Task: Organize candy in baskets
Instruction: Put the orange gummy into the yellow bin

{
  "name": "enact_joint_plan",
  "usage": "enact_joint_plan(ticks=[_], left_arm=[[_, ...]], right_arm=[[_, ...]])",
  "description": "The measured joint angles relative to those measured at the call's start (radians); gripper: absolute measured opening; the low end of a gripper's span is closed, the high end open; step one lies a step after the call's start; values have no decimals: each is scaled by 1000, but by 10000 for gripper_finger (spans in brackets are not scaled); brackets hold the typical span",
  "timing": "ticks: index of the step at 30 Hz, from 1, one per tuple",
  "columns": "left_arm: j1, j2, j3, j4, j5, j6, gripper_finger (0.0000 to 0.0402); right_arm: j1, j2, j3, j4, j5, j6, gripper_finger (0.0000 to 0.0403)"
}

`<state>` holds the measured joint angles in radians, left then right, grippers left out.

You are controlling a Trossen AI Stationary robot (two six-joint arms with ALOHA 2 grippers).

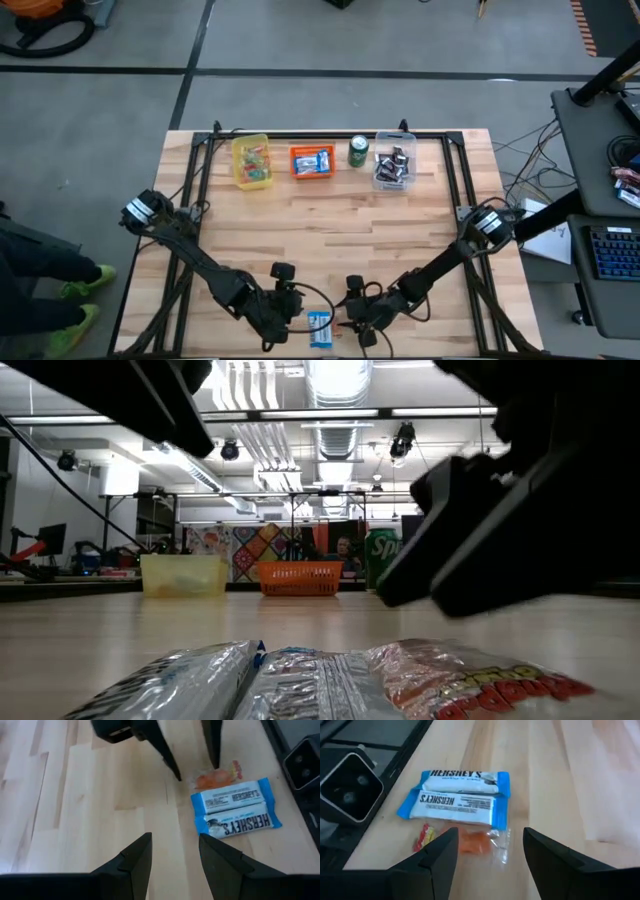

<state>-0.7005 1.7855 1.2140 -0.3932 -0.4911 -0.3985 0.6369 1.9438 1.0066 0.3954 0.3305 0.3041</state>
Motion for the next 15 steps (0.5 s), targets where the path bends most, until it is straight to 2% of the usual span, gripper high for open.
enact_joint_plan(ticks=[10, 15], left_arm=[[-8, 0, 0, -41, -30, -61, 146], [-8, 0, 0, -44, -35, -61, 146]], right_arm=[[-37, 48, 3, 3, -73, 84, 209], [-57, 52, 2, 3, -106, 98, 180]])
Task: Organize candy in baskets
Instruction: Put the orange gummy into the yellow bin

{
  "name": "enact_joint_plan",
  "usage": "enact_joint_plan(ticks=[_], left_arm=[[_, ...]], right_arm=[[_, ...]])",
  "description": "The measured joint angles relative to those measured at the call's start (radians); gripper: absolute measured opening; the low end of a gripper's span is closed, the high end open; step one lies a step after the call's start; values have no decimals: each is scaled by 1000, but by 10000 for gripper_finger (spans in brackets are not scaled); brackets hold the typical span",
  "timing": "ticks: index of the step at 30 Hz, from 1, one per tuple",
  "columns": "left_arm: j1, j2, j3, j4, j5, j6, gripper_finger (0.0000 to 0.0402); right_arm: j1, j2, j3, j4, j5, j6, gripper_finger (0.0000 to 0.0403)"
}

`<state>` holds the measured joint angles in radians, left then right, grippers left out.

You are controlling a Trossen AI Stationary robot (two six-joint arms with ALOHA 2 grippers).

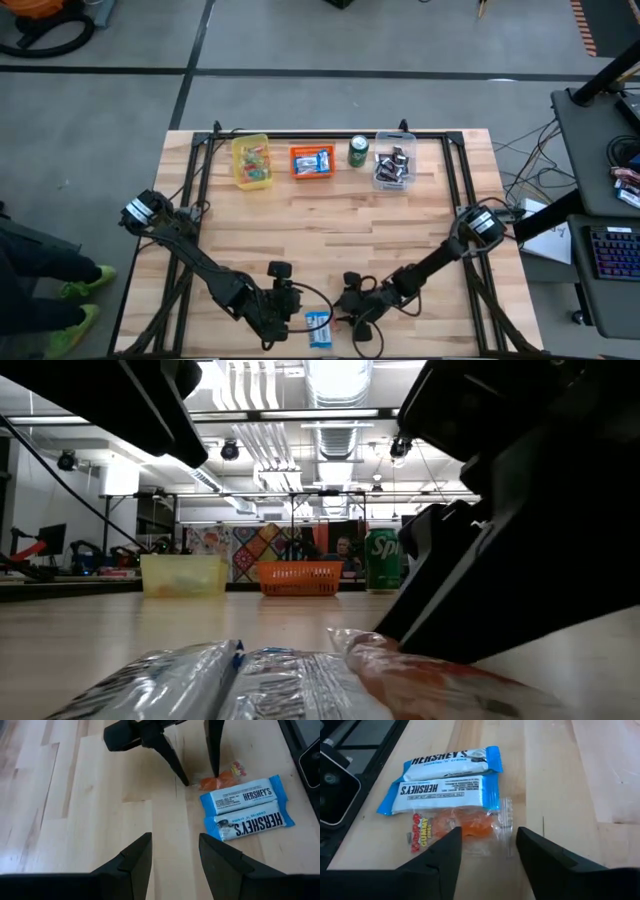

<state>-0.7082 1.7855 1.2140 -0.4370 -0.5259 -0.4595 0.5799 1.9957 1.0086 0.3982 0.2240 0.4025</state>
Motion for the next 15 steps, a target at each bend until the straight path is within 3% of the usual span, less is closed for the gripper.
enact_joint_plan(ticks=[10, 15], left_arm=[[3, -15, -15, -39, -61, 66, 146], [20, -101, -114, 107, -55, 171, 135]], right_arm=[[-18, -8, -1, -25, -16, -8, 27], [-18, -64, -5, -104, -8, -45, 13]])
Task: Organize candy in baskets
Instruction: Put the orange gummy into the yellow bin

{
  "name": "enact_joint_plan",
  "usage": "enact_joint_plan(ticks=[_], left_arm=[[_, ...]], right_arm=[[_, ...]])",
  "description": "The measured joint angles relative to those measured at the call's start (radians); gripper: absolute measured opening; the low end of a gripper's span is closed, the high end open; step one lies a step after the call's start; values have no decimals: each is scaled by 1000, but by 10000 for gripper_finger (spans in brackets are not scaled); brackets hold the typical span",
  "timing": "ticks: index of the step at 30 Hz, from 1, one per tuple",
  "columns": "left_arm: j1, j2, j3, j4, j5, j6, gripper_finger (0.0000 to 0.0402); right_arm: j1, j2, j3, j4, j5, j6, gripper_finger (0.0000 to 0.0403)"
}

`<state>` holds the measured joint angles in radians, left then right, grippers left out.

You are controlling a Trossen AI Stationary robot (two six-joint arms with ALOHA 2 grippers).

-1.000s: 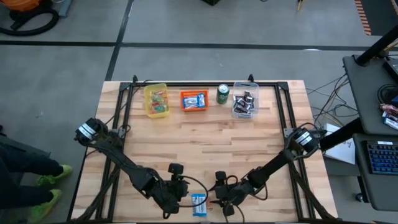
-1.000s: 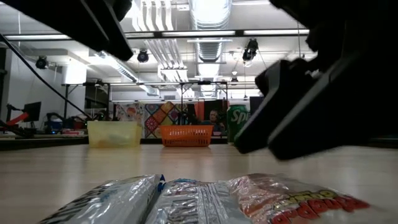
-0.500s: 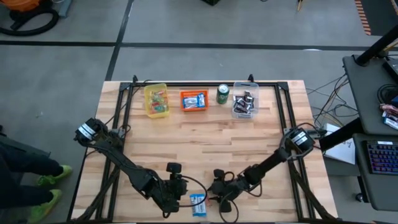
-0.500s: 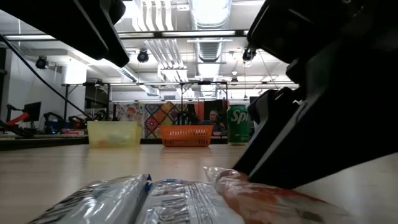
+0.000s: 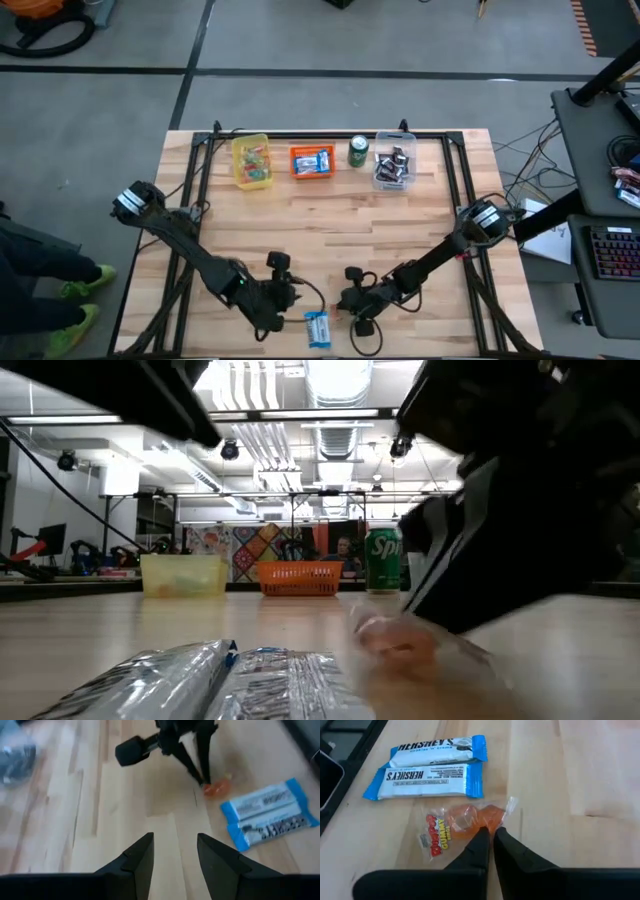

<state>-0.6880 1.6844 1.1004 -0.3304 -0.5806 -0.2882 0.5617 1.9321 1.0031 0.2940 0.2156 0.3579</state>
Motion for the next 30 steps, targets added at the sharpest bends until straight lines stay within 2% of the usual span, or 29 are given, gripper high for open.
enact_joint_plan(ticks=[3, 6, 10, 15, 19, 23, 30], left_arm=[[12, -92, -105, 155, 26, 63, 123], [29, -182, -222, 325, 21, 61, 114], [51, -246, -391, 673, 13, 55, 109], [68, -196, -561, 1177, -8, 28, 111], [77, -107, -614, 1462, -13, -2, 127], [92, -16, -613, 1617, -17, -9, 157], [115, 90, -527, 1634, -9, -3, 200]], right_arm=[[1, -63, 0, -73, 62, -13, 12], [5, -128, 0, -146, 165, -30, 12], [17, -192, 0, -175, 345, -121, 12], [21, -228, 25, -162, 582, -295, 12], [20, -228, 77, -161, 708, -454, 12], [16, -228, 127, -162, 728, -562, 12], [12, -228, 175, -166, 733, -673, 12]])
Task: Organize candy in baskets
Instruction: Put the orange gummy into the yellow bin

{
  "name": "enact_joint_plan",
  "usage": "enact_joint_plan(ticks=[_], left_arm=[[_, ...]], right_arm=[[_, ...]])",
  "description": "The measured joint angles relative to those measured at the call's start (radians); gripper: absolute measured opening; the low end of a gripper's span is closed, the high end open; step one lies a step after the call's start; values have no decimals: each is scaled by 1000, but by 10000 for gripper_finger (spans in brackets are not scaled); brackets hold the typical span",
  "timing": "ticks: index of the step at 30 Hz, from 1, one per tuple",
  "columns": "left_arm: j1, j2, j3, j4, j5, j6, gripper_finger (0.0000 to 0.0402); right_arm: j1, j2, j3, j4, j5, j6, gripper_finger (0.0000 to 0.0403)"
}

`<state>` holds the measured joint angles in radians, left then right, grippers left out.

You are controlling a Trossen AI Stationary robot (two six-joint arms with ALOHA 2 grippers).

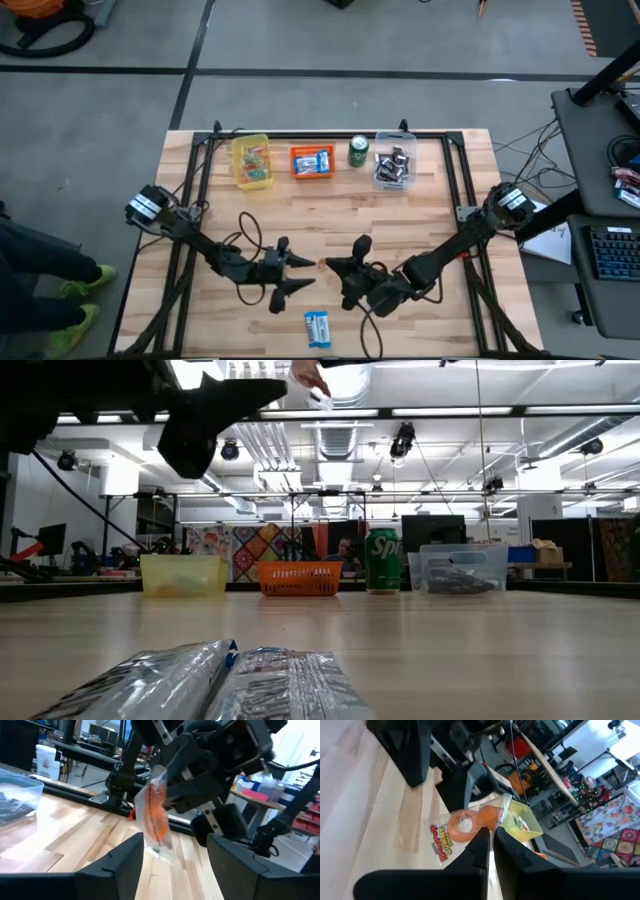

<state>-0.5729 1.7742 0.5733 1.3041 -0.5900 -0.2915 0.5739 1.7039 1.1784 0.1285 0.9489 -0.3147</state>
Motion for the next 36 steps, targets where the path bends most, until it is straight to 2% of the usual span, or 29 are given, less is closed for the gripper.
enact_joint_plan(ticks=[9, 14, 18, 22, 26, 32, 36], left_arm=[[28, 55, 87, -21, -49, -25, 202], [38, 54, 127, -135, -58, -22, 188], [39, 51, 142, -154, -81, 10, 148], [39, 50, 144, -167, -81, 16, 81], [38, 50, 136, -166, -80, -5, 15], [38, 42, 126, -167, -80, -18, 17], [48, -20, 97, -203, -79, 2, 9]], right_arm=[[0, 0, -3, 4, -4, -5, 12], [0, 0, -3, 11, -6, -7, 12], [0, 0, 0, 6, -6, 17, 13], [2, 0, 12, 3, -38, 33, 24], [2, 0, 31, -6, -67, 61, 52], [2, -10, 82, -110, -67, 142, 104], [2, -41, 133, -278, -66, 275, 125]])
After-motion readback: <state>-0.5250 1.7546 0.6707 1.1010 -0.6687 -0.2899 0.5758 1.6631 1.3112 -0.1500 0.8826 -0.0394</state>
